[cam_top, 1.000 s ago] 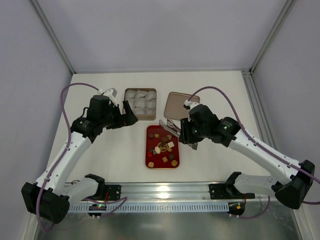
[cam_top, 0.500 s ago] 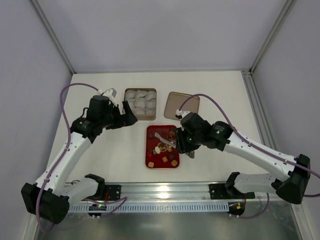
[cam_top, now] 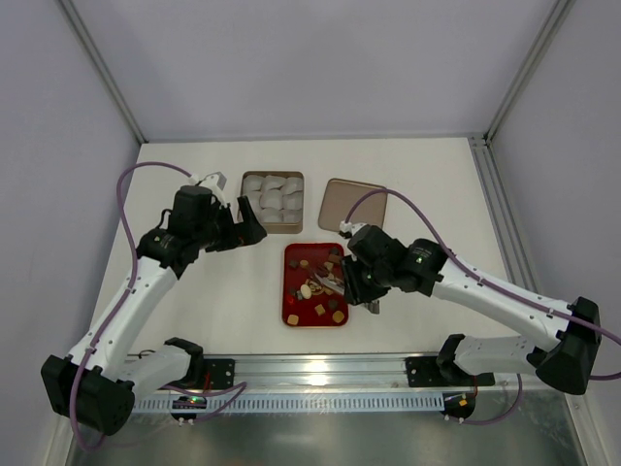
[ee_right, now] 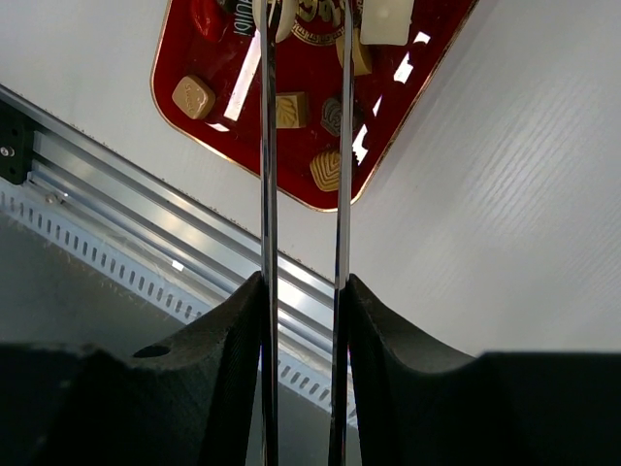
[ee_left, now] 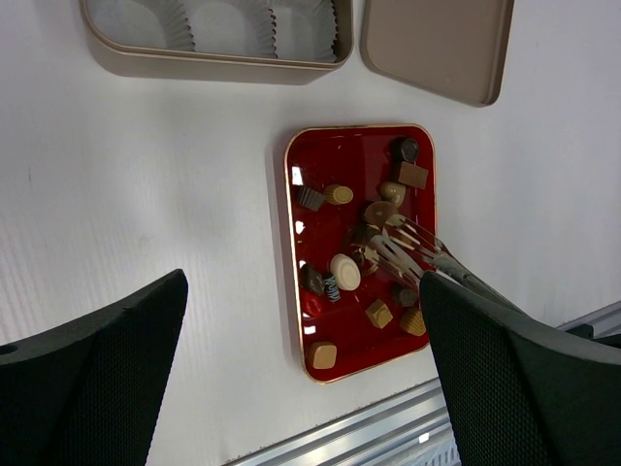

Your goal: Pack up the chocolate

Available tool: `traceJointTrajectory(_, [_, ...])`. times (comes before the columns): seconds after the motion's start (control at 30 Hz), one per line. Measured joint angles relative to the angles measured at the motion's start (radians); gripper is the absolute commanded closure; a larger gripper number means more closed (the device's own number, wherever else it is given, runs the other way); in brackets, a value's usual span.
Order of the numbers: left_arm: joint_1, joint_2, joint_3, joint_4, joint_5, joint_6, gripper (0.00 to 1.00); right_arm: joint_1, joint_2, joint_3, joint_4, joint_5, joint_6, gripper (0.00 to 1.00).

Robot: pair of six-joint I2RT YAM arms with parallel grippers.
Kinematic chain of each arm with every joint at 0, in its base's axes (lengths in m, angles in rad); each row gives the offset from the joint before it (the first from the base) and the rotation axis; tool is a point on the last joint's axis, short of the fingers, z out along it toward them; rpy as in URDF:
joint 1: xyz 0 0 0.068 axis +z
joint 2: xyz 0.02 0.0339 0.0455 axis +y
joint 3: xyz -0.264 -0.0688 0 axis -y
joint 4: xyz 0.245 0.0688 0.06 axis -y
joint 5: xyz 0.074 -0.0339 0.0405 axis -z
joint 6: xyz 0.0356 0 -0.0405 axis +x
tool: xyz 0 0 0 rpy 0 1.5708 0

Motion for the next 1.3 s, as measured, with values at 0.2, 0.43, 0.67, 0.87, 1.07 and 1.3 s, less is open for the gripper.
traceJointTrajectory(0.2, [0.0, -0.002, -0.005, -0.001, 0.0, 0.0, 0.0, 0.012, 0.019, 0.0, -0.011, 0.016, 0.0, 0.6])
traceJointTrajectory(0.43, [0.0, -0.002, -0.006, -0.001, 0.0, 0.0, 0.0, 0.023, 0.031, 0.0, -0.021, 0.039, -0.001, 0.6])
traceJointTrajectory(0.67, [0.0, -0.002, -0.007, 0.0, 0.0, 0.001, 0.0, 0.039, 0.06, 0.0, -0.027, 0.047, -0.005, 0.6])
traceJointTrajectory(0.87, [0.0, -0.002, -0.016, -0.001, 0.0, 0.001, 0.0, 0.051, 0.088, 0.003, -0.033, 0.052, -0.008, 0.6])
traceJointTrajectory(1.07, [0.0, -0.004, -0.02, -0.001, 0.0, 0.001, 0.0, 0.059, 0.094, 0.018, -0.045, 0.066, -0.009, 0.6])
traceJointTrajectory(1.3, [0.0, -0.006, -0.021, 0.0, 0.0, 0.001, 0.0, 0.07, 0.107, 0.034, -0.066, 0.084, -0.009, 0.6])
